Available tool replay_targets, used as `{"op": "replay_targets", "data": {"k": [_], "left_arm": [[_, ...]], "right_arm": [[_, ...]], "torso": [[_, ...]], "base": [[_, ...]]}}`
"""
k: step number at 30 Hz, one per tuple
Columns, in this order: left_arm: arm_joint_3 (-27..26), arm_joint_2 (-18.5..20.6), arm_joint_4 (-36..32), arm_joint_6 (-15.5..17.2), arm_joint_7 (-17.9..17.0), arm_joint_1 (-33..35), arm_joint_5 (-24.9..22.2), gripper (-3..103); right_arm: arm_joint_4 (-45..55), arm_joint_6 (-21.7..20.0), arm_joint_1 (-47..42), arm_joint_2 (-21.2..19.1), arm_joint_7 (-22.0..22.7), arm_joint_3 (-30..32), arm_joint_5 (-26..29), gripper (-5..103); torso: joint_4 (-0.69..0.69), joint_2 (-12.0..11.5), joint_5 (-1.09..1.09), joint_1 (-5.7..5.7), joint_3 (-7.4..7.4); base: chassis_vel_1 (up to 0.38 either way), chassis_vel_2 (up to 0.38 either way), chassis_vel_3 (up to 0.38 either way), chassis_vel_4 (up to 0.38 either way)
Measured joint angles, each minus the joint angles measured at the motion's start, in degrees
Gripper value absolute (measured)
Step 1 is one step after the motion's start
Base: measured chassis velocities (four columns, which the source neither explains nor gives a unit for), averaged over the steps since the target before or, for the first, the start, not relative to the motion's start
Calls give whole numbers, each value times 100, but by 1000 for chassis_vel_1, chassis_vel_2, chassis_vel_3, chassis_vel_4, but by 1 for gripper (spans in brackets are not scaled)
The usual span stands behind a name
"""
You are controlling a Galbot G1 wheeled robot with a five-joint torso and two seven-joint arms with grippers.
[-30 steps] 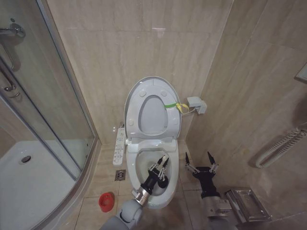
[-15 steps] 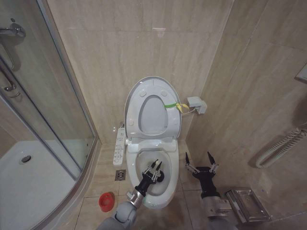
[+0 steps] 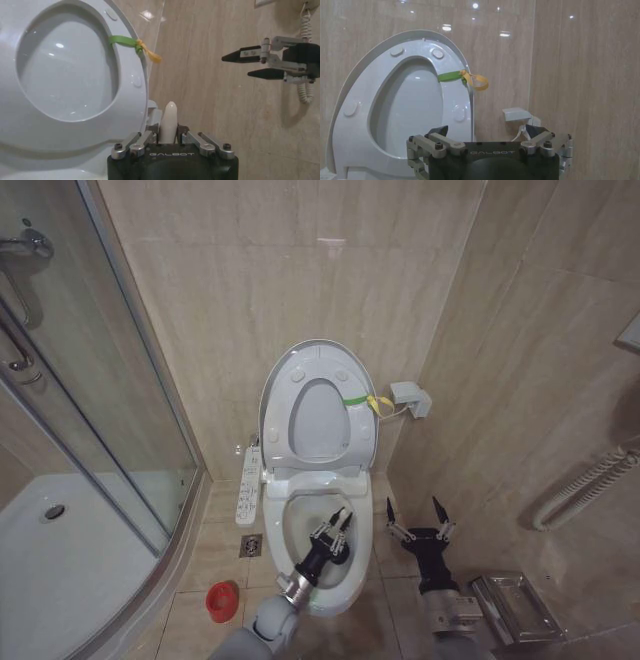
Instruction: Open the toilet lid, clean the toilet bowl with a toilet brush, close the toilet lid, and flush.
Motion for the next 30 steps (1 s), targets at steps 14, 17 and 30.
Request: {"op": "replay_targets", "data": {"k": [14, 17, 30], "left_arm": [[-161, -128, 810, -162, 180, -426, -59, 22], [-61, -237, 619, -45, 135, -526, -62, 22], [219, -473, 479, 65, 99, -493, -28, 22]], "right_arm": [[0, 0, 0, 0, 0, 0, 0, 100], [0, 0, 0, 0, 0, 0, 0, 100], [0, 0, 0, 0, 0, 0, 0, 100]], "torso": [[1, 0, 0, 0, 1], [-1, 0, -1, 0, 0], [-1, 0, 0, 0, 0]], "base": [[0, 0, 0, 0], [0, 0, 0, 0], [0, 0, 0, 0]]}}
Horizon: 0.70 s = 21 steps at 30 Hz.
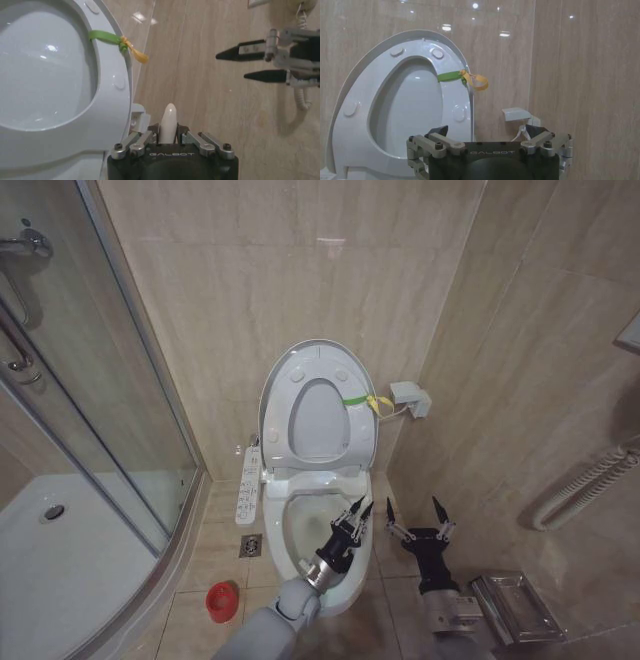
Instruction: Open the toilet lid, clean the toilet bowl with a toilet brush, close the toilet lid, and flush.
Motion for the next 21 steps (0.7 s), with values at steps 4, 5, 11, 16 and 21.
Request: {"op": "replay_targets", "data": {"k": [4, 5, 11, 16, 21], "left_arm": [[-75, 74, 192, -51, 60, 37, 21, 22], [-100, 93, 261, -83, 80, 36, 26, 22], [-165, 150, 251, -116, 98, 6, 44, 22], [-82, 206, -298, 19, 13, 44, 31, 22], [12, 200, -451, 38, 4, 147, 50, 22]], "right_arm": [[0, 0, 0, 0, 0, 0, 0, 100], [0, 0, 0, 0, 0, 0, 0, 100], [0, 0, 0, 0, 0, 0, 0, 100], [0, 0, 0, 0, 0, 0, 0, 100], [0, 0, 0, 0, 0, 0, 0, 100]], "torso": [[0, 0, 0, 0, 0], [1, 0, 0, 0, 0], [0, 0, -1, 0, 0], [0, 0, 0, 0, 0], [0, 0, 0, 0, 0]], "base": [[0, 0, 0, 0], [0, 0, 0, 0], [0, 0, 0, 0], [0, 0, 0, 0], [0, 0, 0, 0]]}}
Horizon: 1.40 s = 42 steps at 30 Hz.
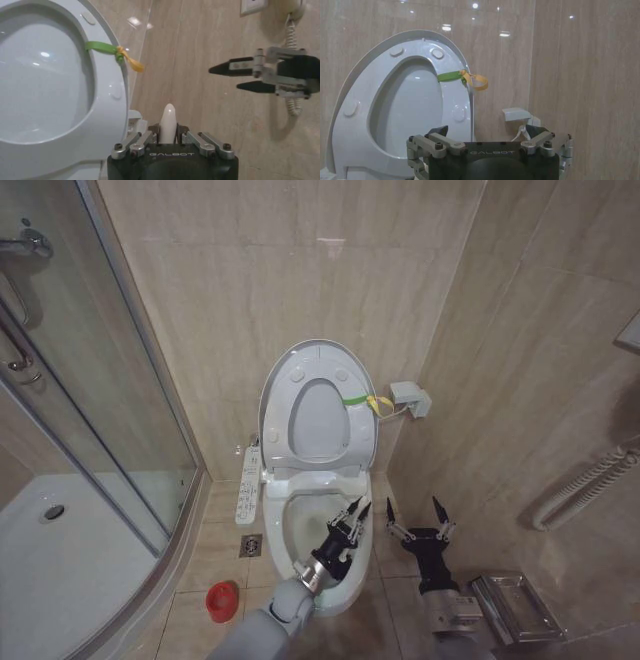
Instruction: Open the toilet lid, clean the toilet bowl with a toilet brush, close the toilet lid, and flush.
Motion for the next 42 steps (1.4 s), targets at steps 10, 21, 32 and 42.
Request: {"op": "replay_targets", "data": {"k": [10, 21, 32, 42], "left_arm": [[-95, 122, 445, -205, 87, 211, 102, 22], [-396, 306, 913, -410, 203, 328, 82, 23], [-506, 236, 1261, -444, 231, 146, 44, 23], [-425, 127, 903, -409, 184, 142, 155, 23]], "right_arm": [[0, 0, 0, 0, -1, 0, 0, 100], [0, 0, 0, 0, -1, 0, 0, 100], [0, 0, 0, 0, 0, 0, 0, 100], [0, 0, 0, 0, 0, 0, 0, 100]], "torso": [[0, 0, -1, 0, -1], [1, 0, 0, 0, 0], [0, 0, 0, 0, 0], [0, 0, 1, 0, 0]], "base": [[0, 0, 0, 0], [0, 0, 0, 0], [0, 0, 0, 0], [0, 0, 0, 0]]}}
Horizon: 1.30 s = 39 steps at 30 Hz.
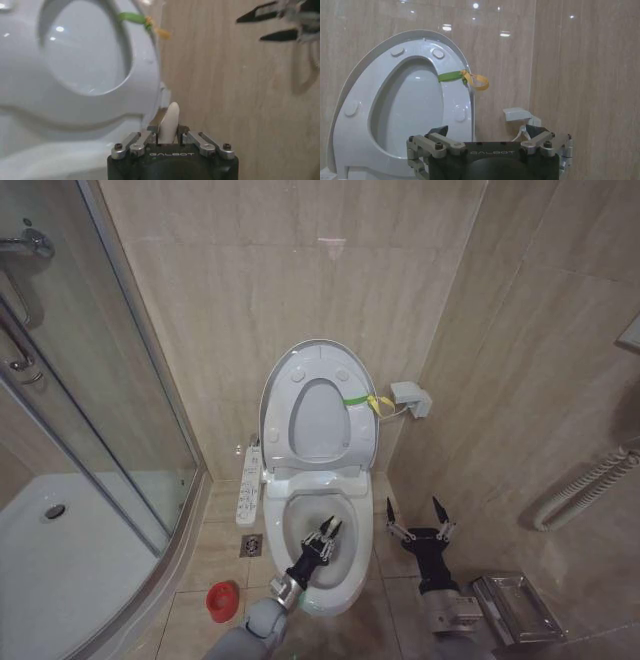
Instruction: Open the toilet lid, clean the toilet bowl with a toilet brush, close the toilet lid, and flush.
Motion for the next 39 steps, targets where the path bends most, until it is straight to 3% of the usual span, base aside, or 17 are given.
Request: {"op": "replay_targets", "data": {"k": [10, 21, 31, 39], "left_arm": [[404, -331, -44, 136, -30, -508, 143, 23], [542, -287, -368, 309, -134, -529, 66, 22], [374, -289, 244, 118, 37, -552, 65, 22], [433, -300, -263, 244, -88, -597, -15, 22]], "right_arm": [[0, 0, 0, 0, 0, 0, 0, 100], [0, 0, 0, 0, 0, 0, 0, 100], [0, 0, 0, 0, 0, 0, 0, 100], [0, 0, 0, 0, 0, 0, 0, 100]], "torso": [[-1, 0, 0, 0, 0], [-1, 0, -1, 0, -1], [0, 0, -1, 0, -1], [-2, 0, -1, 0, -1]], "base": [[0, 0, 0, 0], [0, 0, 0, 0], [0, 0, 0, 0], [0, 0, 0, 0]]}}
